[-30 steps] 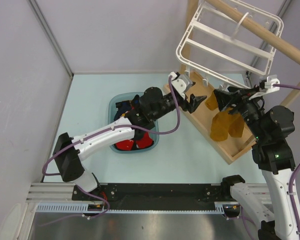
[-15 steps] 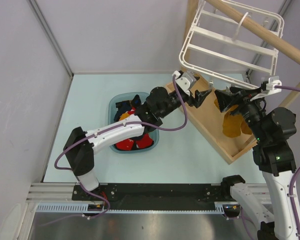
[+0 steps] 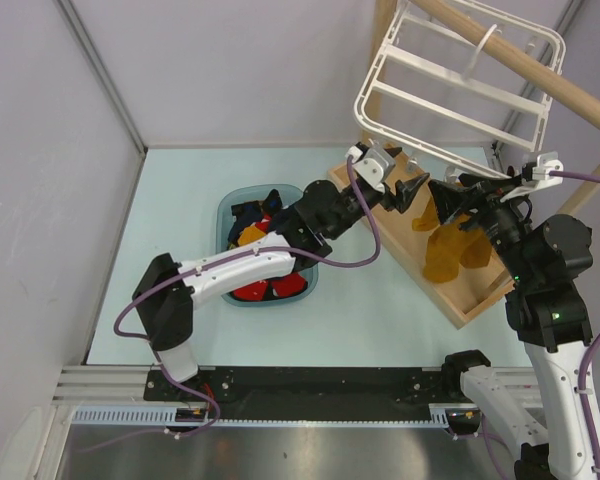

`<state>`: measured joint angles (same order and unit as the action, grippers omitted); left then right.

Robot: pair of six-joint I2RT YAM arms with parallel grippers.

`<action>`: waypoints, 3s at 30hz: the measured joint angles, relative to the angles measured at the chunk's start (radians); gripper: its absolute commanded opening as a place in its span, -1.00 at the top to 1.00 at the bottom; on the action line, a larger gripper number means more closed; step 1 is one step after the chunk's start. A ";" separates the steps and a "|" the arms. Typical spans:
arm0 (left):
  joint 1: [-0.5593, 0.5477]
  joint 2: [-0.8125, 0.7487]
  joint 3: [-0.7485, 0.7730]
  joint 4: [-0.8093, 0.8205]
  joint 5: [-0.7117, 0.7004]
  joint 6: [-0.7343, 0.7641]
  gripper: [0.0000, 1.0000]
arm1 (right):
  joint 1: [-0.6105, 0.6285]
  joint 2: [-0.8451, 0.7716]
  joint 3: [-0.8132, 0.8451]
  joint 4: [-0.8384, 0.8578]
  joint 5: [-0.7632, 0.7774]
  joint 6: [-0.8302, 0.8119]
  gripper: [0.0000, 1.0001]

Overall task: Clip the socks to the hanger
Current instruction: Open the clamp at the hanger.

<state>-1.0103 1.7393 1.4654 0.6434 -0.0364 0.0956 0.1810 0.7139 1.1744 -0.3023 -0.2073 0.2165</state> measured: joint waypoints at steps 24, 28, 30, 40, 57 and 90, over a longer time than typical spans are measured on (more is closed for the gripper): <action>-0.026 0.049 0.004 0.093 -0.179 0.060 0.69 | 0.000 -0.027 0.000 0.001 -0.005 0.004 -0.45; -0.026 0.046 0.003 0.090 -0.156 0.061 0.78 | -0.002 -0.031 0.000 0.002 -0.025 0.017 -0.45; -0.026 0.039 0.003 0.071 -0.127 0.057 0.81 | -0.002 -0.035 0.000 0.006 -0.042 0.022 -0.45; -0.027 -0.044 0.003 -0.079 0.071 -0.018 0.86 | -0.002 -0.045 0.000 0.028 -0.129 0.069 -0.45; -0.030 -0.071 0.074 -0.250 0.201 -0.043 0.86 | -0.002 0.031 0.000 0.034 -0.117 0.175 -0.42; -0.063 -0.035 0.154 -0.384 0.189 -0.016 0.32 | -0.002 0.067 0.000 0.073 -0.068 0.261 0.82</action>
<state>-1.0733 1.7039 1.6199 0.2596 0.1524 0.0795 0.1791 0.7807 1.1748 -0.2295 -0.2749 0.4770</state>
